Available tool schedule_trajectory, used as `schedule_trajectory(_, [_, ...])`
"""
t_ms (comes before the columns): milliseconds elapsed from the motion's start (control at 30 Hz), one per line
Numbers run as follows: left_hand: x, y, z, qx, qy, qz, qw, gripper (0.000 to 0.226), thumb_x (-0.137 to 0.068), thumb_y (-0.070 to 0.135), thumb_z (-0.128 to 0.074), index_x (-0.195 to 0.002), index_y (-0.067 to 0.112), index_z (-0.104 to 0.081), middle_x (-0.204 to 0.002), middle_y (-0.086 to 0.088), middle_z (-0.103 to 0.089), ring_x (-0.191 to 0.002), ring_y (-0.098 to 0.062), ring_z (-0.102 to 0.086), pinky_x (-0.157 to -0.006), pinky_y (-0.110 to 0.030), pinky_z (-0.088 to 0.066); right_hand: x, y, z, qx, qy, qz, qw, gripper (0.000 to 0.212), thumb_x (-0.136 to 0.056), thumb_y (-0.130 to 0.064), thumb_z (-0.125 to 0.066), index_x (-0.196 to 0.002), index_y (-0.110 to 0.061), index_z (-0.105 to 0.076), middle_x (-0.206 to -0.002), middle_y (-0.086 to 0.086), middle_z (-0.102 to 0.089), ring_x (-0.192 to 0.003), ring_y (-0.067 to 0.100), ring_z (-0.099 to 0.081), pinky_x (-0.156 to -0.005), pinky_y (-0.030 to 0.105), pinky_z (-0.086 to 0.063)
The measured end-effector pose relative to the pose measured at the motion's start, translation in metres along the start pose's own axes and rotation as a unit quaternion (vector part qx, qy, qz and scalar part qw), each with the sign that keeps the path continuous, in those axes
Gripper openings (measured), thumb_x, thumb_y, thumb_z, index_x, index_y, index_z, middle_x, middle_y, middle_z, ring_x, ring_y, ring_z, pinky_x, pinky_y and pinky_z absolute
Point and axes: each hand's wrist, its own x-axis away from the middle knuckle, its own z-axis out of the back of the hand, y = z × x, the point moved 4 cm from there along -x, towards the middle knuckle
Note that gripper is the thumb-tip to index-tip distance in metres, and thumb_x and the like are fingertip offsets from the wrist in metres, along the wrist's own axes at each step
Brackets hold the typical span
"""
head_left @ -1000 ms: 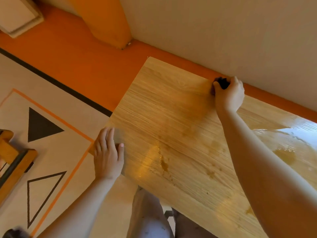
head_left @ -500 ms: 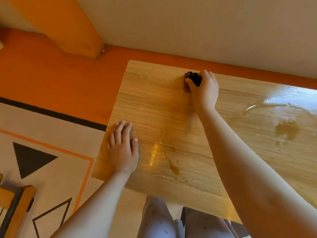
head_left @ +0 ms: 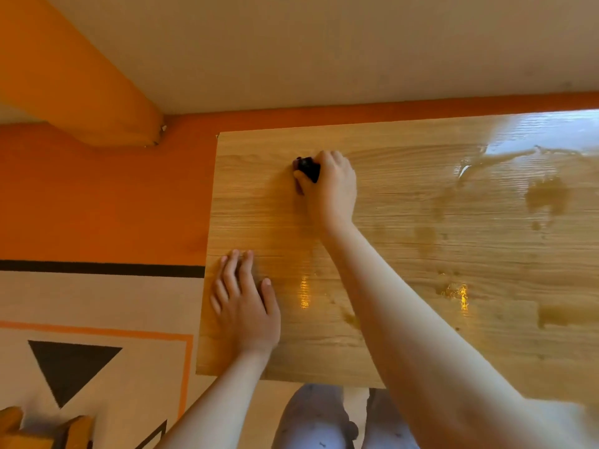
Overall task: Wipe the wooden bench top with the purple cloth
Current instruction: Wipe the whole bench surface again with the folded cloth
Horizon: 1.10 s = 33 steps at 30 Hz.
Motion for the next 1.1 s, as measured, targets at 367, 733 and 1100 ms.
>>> schedule_trajectory(367, [-0.001, 0.000, -0.001, -0.009, 0.010, -0.013, 1.000, 0.051, -0.093, 0.035, -0.036, -0.140, 0.016, -0.046, -0.151, -0.005, -0.038, -0.143, -0.025, -0.025, -0.110, -0.044, -0.018, 0.003, 0.072, 0.073, 0.004, 0.098, -0.059, 0.993, 0.027, -0.078, -0.027, -0.072, -0.088, -0.004, -0.061, -0.095, 0.011, -0.058, -0.090, 0.028, -0.052, -0.078, 0.031, -0.039])
schedule_trajectory(733, [-0.001, -0.001, -0.002, -0.015, 0.004, -0.014, 1.000, 0.052, -0.094, 0.037, -0.033, -0.140, 0.016, -0.045, -0.151, -0.005, -0.038, -0.142, -0.026, -0.026, -0.110, -0.045, -0.020, 0.056, 0.004, -0.002, -0.002, -0.002, -0.008, 1.000, 0.026, -0.069, -0.024, -0.077, -0.086, -0.009, -0.063, -0.090, 0.009, -0.060, -0.085, 0.029, -0.054, -0.072, 0.034, -0.039])
schedule_trajectory(1100, [-0.001, -0.001, -0.005, -0.014, 0.003, -0.014, 1.000, 0.052, -0.094, 0.037, -0.034, -0.141, 0.017, -0.044, -0.152, -0.005, -0.036, -0.143, -0.026, -0.025, -0.110, -0.044, -0.019, 0.045, 0.078, 0.084, 0.029, 0.117, -0.070, 0.990, 0.027, -0.073, -0.031, -0.074, -0.081, -0.007, -0.063, -0.086, 0.012, -0.061, -0.082, 0.031, -0.055, -0.072, 0.036, -0.041])
